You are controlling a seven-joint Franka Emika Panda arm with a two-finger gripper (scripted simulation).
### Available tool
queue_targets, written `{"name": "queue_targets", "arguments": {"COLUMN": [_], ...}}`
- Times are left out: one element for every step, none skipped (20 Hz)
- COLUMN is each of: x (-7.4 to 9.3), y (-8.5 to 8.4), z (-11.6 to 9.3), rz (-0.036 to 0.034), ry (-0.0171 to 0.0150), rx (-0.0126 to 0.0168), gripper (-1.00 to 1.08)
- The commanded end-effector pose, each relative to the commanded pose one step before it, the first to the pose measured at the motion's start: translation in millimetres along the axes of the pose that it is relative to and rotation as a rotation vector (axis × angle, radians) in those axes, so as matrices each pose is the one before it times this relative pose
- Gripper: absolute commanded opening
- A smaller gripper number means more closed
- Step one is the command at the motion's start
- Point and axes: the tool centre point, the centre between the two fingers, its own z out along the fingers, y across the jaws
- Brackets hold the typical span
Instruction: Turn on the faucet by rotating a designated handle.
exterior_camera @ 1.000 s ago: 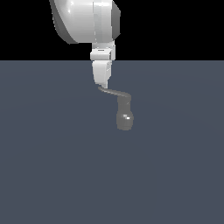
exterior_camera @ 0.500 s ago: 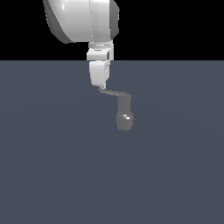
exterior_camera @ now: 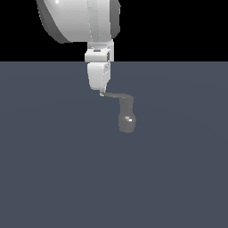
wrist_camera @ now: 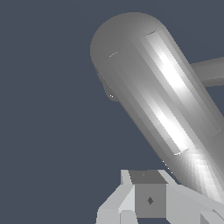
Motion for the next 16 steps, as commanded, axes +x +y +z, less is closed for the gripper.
{"name": "queue_targets", "arguments": {"x": [-4.03,-0.48,0.0,1.01,1.58,1.52,1.58,1.58,1.52,1.58,1.52,1.58,1.58,1.51,1.57,1.51], "y": [8.89,2.57,0.0,-4.3,2.54,2.47,2.54,2.54,2.47,2.54,2.47,2.54,2.53,2.46,2.52,2.44], "z": [-0.14,0.01,0.0,-1.59,-0.06,0.22,-0.05,-0.05,0.22,-0.05,0.22,-0.05,-0.05,0.21,-0.05,0.21], "rz": [-0.00442,0.0,0.0,0.00131,0.0,-0.00012,0.0,0.0,-0.00012,0.0,-0.00012,0.0,0.0,-0.00011,0.0,-0.00011], "ry": [-0.00092,0.0,0.0,-0.00029,0.0,-0.00002,0.0,0.0,-0.00002,0.0,-0.00001,0.0,0.0,-0.00001,0.0,0.0], "rx": [-0.00382,0.0,0.0,0.00534,0.0,-0.00047,0.0,0.0,-0.00047,0.0,-0.00047,0.0,0.0,-0.00048,0.0,-0.00048], "gripper": [-1.0,-1.0,-1.0,-1.0,-1.0,-1.0,-1.0,-1.0,-1.0,-1.0,-1.0,-1.0,-1.0,-1.0,-1.0,-1.0]}}
